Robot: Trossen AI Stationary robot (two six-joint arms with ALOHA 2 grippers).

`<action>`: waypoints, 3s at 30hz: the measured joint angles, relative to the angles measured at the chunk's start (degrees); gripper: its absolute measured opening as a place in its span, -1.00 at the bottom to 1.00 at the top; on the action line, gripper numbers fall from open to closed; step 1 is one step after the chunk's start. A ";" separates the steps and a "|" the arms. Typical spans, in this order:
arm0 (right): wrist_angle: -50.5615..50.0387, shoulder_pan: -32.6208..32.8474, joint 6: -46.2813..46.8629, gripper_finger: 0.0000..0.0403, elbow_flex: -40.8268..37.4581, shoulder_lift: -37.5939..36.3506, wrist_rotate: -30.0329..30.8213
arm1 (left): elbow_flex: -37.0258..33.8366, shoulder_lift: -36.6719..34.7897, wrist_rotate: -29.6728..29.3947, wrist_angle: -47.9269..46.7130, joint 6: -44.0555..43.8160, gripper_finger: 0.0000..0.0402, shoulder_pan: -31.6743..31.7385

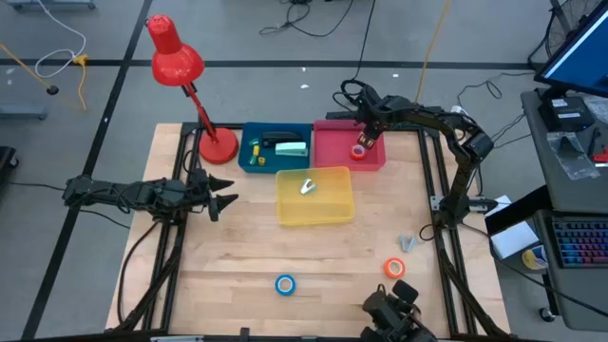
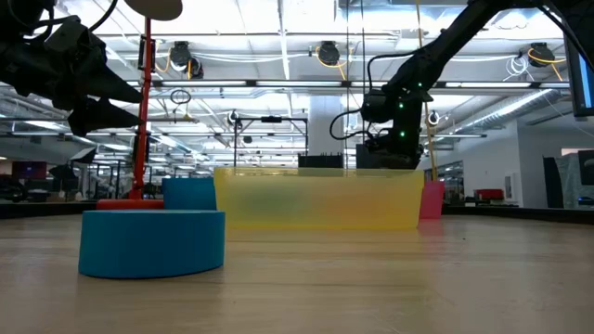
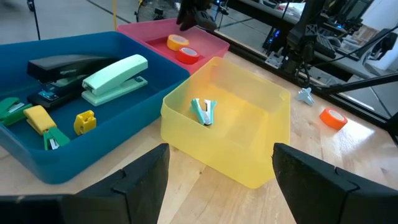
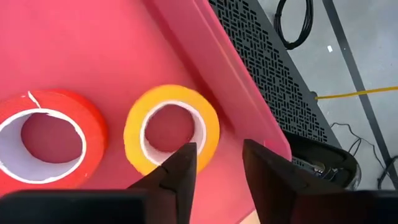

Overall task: Pick and place Stapler, Stapler remover, tape
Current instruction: Put the orange tape into the pink bin

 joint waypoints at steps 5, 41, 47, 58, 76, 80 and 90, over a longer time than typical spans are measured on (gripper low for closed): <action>-2.96 1.41 0.65 -0.30 0.00 -3.74 -0.02 | 0.00 0.00 0.01 0.01 -0.04 0.39 0.00; -19.30 73.88 51.47 -0.98 -28.89 -44.75 -23.69 | 0.02 0.00 7.97 -0.02 0.42 0.39 -0.02; -17.04 76.14 50.36 -0.94 -28.89 -39.00 -22.60 | 0.02 0.02 7.97 -0.03 0.42 0.39 -0.02; -8.81 76.28 48.16 -0.60 -32.40 -36.27 -22.58 | 0.02 0.02 7.99 -0.06 0.69 0.39 -0.02; -5.15 76.28 39.94 0.19 -32.63 -30.23 -26.89 | 0.02 0.00 7.99 -0.13 1.97 0.39 -0.02; -4.85 76.28 38.53 0.18 -32.63 -26.62 -24.94 | 0.02 0.02 7.99 -0.10 1.97 0.39 0.00; -3.28 76.11 37.31 0.14 -32.44 -19.08 -23.73 | 0.02 0.00 7.98 -0.10 1.92 0.39 -0.02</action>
